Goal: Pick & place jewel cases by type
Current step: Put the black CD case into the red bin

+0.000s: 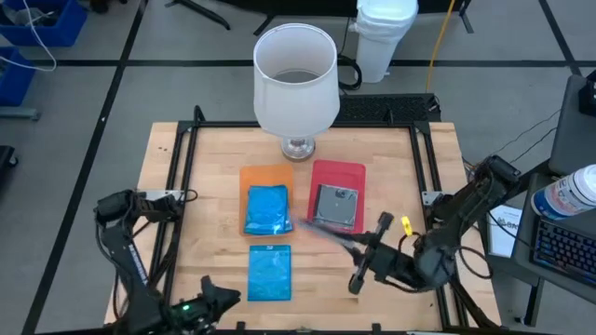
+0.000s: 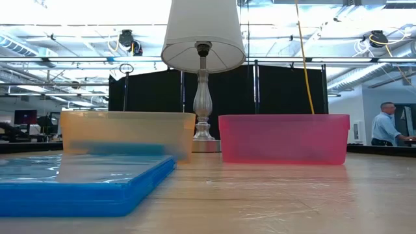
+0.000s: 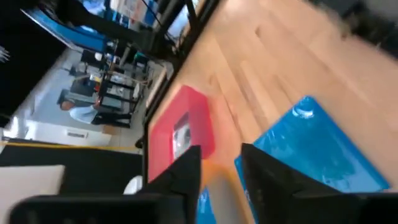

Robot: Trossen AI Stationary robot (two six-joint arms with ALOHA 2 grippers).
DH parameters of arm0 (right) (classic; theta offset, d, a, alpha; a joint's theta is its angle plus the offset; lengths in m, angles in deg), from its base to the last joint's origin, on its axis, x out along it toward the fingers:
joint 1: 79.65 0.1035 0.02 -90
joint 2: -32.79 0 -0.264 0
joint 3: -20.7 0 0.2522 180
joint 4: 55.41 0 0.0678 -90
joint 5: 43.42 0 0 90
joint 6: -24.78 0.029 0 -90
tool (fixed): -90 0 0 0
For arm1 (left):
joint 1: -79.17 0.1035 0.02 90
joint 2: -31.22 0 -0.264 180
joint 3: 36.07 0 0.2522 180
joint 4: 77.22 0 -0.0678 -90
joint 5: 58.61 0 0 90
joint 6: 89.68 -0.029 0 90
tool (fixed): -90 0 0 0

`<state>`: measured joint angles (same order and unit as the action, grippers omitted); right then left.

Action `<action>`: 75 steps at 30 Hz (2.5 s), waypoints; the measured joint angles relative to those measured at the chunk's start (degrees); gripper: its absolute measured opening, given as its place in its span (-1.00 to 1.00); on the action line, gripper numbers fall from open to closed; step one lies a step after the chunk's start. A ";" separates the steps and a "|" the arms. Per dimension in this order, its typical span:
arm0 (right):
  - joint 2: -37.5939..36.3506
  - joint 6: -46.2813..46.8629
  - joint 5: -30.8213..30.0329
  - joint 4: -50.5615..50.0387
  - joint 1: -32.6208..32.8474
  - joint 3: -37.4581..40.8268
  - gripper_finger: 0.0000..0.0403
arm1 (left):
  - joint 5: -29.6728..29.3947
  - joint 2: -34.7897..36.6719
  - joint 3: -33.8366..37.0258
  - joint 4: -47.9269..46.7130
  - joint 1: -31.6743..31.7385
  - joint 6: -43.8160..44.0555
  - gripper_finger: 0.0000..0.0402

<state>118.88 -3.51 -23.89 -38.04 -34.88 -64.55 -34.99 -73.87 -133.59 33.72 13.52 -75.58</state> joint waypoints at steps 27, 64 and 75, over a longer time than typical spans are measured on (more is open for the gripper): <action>-15.37 60.36 61.94 -14.83 -31.69 20.47 -0.90 | 34.42 50.90 53.92 68.28 16.83 -27.17 -0.95; -20.67 98.87 66.29 -35.00 -49.86 38.12 -0.91 | 30.39 51.55 63.31 76.56 16.79 -34.54 -0.97; -18.59 92.77 69.25 -35.59 -50.45 38.12 -0.72 | 30.41 51.53 63.31 73.02 16.79 -31.04 -0.81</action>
<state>100.29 89.26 45.36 -73.63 -85.32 -26.43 -4.58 -22.34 -70.28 106.74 30.31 -106.62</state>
